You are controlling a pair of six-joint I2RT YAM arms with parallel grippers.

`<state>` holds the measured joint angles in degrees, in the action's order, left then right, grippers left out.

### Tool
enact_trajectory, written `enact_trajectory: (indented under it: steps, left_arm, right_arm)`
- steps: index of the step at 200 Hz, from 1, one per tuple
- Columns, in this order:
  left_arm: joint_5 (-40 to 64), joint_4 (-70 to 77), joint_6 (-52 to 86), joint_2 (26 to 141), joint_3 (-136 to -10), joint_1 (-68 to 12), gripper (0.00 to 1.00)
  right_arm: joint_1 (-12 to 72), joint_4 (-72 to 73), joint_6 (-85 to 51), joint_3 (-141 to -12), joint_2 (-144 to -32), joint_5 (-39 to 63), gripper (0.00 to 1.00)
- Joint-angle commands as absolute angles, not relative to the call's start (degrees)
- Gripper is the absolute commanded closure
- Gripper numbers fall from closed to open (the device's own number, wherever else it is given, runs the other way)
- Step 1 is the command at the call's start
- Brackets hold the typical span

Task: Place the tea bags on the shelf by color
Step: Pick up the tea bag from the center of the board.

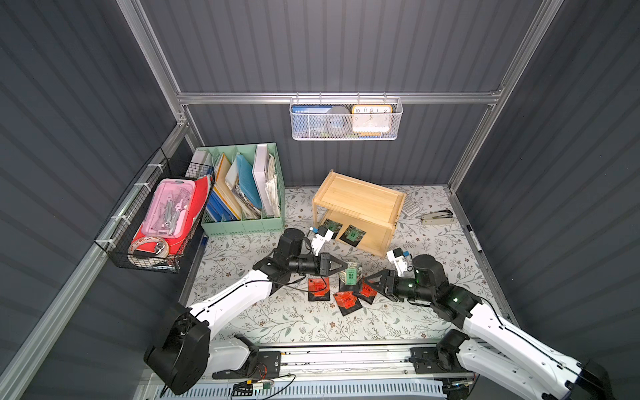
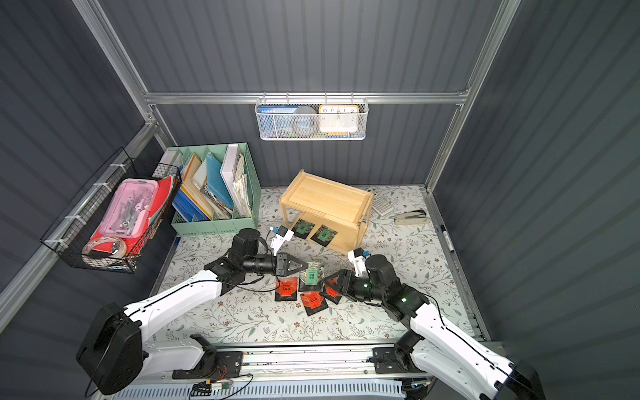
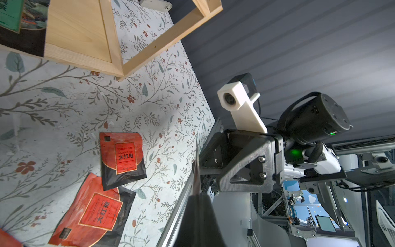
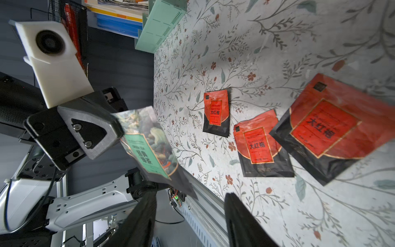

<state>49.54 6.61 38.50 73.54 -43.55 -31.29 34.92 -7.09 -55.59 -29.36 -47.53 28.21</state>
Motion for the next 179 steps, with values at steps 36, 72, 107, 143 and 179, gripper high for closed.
enact_trajectory:
  steps: [36, 72, 107, 143, 179]
  left_arm:
    - [55.42, 5.63, 36.90, 70.52, -42.77, -30.84, 1.00]
    - [55.56, 6.39, 37.73, 69.01, -42.31, -30.68, 1.00]
    - [55.49, 6.72, 38.40, 68.60, -42.02, -30.54, 1.00]
    - [55.06, 6.66, 38.64, 68.37, -42.16, -30.45, 1.00]
    - [54.84, 6.70, 38.89, 68.37, -42.04, -30.22, 1.00]
  right_arm:
    - [34.12, 0.30, -53.47, -32.67, -50.33, 34.88, 0.46]
    - [34.10, 2.79, -53.61, -33.25, -52.50, 38.14, 0.49]
    - [34.02, 5.68, -54.64, -33.38, -53.35, 40.15, 0.59]
    - [33.95, 6.24, -55.23, -33.05, -52.87, 40.86, 0.71]
    - [34.01, 6.33, -55.63, -32.54, -52.39, 41.31, 0.80]
